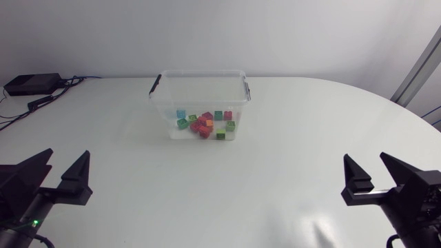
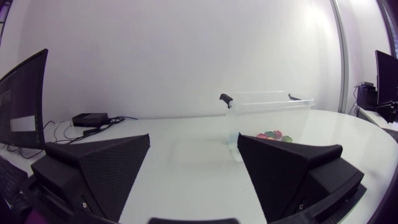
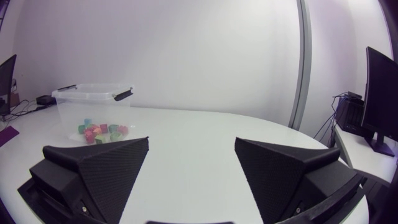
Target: Place the duplo bricks in the container
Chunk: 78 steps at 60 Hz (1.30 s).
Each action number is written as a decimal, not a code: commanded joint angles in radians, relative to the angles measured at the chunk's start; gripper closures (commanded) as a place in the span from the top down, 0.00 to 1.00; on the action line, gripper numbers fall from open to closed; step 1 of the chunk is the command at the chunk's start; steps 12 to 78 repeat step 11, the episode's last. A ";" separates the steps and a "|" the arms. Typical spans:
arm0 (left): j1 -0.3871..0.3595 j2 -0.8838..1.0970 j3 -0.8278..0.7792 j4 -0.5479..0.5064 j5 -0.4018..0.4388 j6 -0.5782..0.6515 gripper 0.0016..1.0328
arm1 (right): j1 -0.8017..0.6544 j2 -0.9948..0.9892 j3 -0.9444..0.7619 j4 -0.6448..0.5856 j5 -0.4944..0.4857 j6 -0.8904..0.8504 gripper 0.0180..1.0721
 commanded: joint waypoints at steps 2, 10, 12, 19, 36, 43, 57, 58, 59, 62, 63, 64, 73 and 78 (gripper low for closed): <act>-0.009 -0.021 -0.033 0.023 -0.010 -0.059 0.95 | -0.017 -0.034 -0.046 0.009 -0.014 0.041 0.95; -0.009 -0.021 -0.033 0.023 -0.010 -0.059 0.95 | -0.017 -0.034 -0.046 0.009 -0.014 0.041 0.95; -0.009 -0.021 -0.033 0.023 -0.010 -0.059 0.95 | -0.017 -0.034 -0.046 0.009 -0.014 0.041 0.95; -0.009 -0.021 -0.033 0.023 -0.010 -0.059 0.95 | -0.017 -0.034 -0.046 0.009 -0.014 0.041 0.95; -0.009 -0.021 -0.033 0.023 -0.010 -0.059 0.95 | -0.017 -0.034 -0.046 0.009 -0.014 0.041 0.95; -0.009 -0.021 -0.033 0.023 -0.010 -0.059 0.95 | -0.017 -0.034 -0.046 0.009 -0.014 0.041 0.95; -0.009 -0.021 -0.033 0.023 -0.010 -0.059 0.95 | -0.017 -0.034 -0.046 0.009 -0.014 0.041 0.95; -0.009 -0.021 -0.033 0.023 -0.010 -0.059 0.95 | -0.017 -0.034 -0.046 0.009 -0.014 0.041 0.95; -0.009 -0.021 -0.033 0.023 -0.010 -0.059 0.95 | -0.017 -0.034 -0.046 0.009 -0.014 0.041 0.95; -0.009 -0.021 -0.033 0.023 -0.010 -0.059 0.95 | -0.017 -0.034 -0.046 0.009 -0.014 0.041 0.95; -0.009 -0.021 -0.033 0.023 -0.010 -0.059 0.95 | -0.017 -0.034 -0.046 0.009 -0.014 0.041 0.95; -0.009 -0.021 -0.033 0.023 -0.010 -0.059 0.95 | -0.017 -0.034 -0.046 0.009 -0.014 0.041 0.95; -0.009 -0.021 -0.033 0.023 -0.010 -0.059 0.95 | -0.017 -0.034 -0.046 0.009 -0.014 0.041 0.95; -0.009 -0.021 -0.033 0.023 -0.010 -0.059 0.95 | -0.017 -0.034 -0.046 0.009 -0.014 0.041 0.95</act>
